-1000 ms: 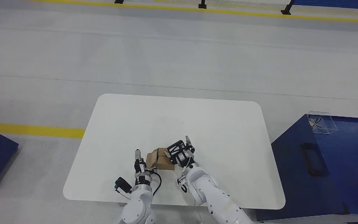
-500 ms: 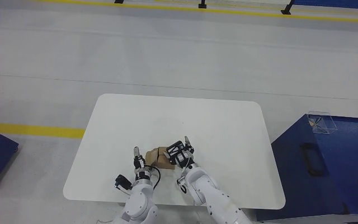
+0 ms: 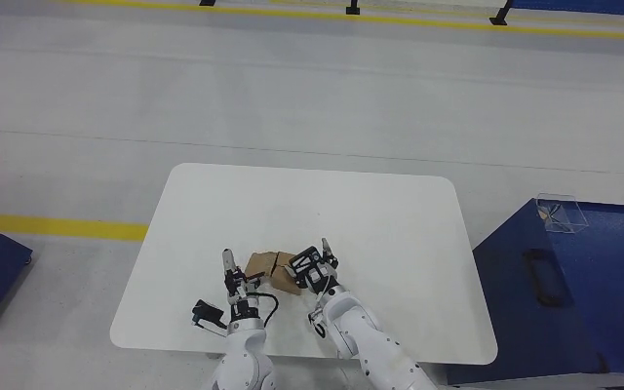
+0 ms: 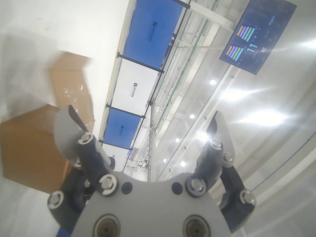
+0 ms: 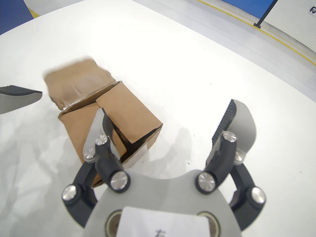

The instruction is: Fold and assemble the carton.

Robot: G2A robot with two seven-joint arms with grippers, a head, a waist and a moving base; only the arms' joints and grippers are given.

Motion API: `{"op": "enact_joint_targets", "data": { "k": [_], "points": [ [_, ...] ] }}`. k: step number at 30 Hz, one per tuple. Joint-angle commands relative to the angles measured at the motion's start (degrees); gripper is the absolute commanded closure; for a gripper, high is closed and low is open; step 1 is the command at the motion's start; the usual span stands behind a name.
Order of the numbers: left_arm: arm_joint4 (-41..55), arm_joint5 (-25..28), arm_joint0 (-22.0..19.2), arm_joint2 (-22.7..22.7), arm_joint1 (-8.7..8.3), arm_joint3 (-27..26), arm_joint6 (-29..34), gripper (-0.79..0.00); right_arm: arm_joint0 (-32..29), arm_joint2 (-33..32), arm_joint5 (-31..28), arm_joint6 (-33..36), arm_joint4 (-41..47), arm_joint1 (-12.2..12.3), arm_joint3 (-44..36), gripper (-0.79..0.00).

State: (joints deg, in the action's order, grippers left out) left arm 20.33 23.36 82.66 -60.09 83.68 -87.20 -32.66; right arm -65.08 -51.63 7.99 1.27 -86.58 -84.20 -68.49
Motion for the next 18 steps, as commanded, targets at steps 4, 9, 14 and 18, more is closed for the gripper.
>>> {"op": "enact_joint_targets", "data": {
  "k": [4, 9, 14, 18],
  "points": [
    [-1.4, 0.3, 0.9, 0.1, 0.26, 0.0, 2.0, -0.785, -0.6, -0.9, -0.3, 0.0, -0.1, 0.1, -0.5, -0.785],
    [5.9, -7.0, 0.4, -1.1, 0.66, 0.4, 3.6, -0.785, -1.1, -1.8, -0.8, -0.2, -0.2, 0.1, -0.8, -0.785],
    [11.8, -13.4, -1.7, -2.5, 1.2, 3.9, 3.3, -0.785, -1.3, -2.1, -1.3, -0.1, -0.4, 0.1, -0.9, -0.785],
    [12.8, -13.7, -3.5, -2.2, 1.72, 6.3, 4.0, -0.785, -1.4, -2.2, -1.5, 0.0, -0.8, 0.0, -1.3, -0.785]
  ]
}}
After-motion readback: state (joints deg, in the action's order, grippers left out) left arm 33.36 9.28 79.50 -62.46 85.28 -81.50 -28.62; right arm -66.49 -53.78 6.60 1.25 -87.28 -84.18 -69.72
